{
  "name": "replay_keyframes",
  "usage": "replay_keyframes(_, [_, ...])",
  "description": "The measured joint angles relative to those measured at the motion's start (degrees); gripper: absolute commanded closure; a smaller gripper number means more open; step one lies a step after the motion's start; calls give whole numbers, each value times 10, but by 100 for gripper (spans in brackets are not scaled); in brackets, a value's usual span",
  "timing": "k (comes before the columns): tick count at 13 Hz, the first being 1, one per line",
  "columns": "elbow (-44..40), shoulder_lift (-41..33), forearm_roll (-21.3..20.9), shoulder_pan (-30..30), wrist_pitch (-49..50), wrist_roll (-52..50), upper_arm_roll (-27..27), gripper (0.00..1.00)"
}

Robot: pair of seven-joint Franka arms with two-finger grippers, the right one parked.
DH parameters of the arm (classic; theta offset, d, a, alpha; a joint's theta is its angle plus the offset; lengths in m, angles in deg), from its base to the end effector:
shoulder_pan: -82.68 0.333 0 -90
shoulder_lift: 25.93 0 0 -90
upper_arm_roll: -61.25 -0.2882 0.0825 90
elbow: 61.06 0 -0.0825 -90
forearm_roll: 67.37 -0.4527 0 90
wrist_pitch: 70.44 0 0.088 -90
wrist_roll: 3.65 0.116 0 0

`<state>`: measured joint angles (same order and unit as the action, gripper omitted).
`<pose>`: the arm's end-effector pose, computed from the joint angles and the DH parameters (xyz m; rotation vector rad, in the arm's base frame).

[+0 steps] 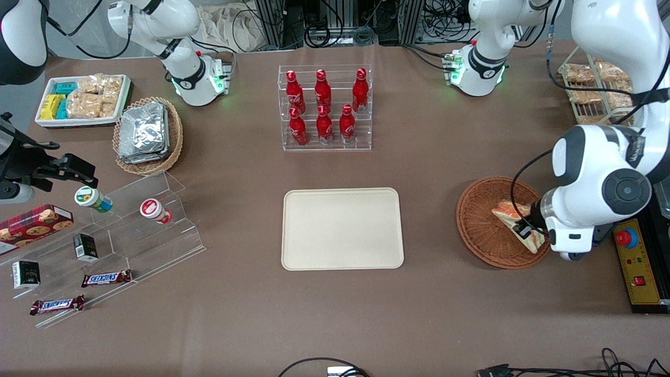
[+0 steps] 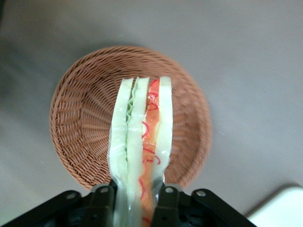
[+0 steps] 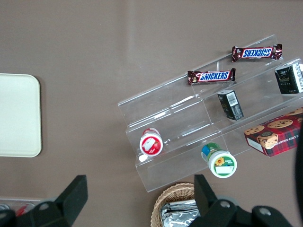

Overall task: Place sandwich from basket to tray
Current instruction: 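Lift the sandwich and carry it with the left gripper to the cream tray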

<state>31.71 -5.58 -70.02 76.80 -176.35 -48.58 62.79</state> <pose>0.6939 -0.0850 0.3466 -2.8968 -0.9604 0.1493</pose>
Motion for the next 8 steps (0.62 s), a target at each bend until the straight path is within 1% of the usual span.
replay_keyframes(2, [-34,1,1,-22,5,69,21,100])
replay_keyframes(4, [-65,18,1,-41,5,130,62,100])
replay_keyframes(6, [-92,54,0,-55,5,147,113,100])
replay_keyframes(8, [-111,108,-1,-95,-2,151,134,100])
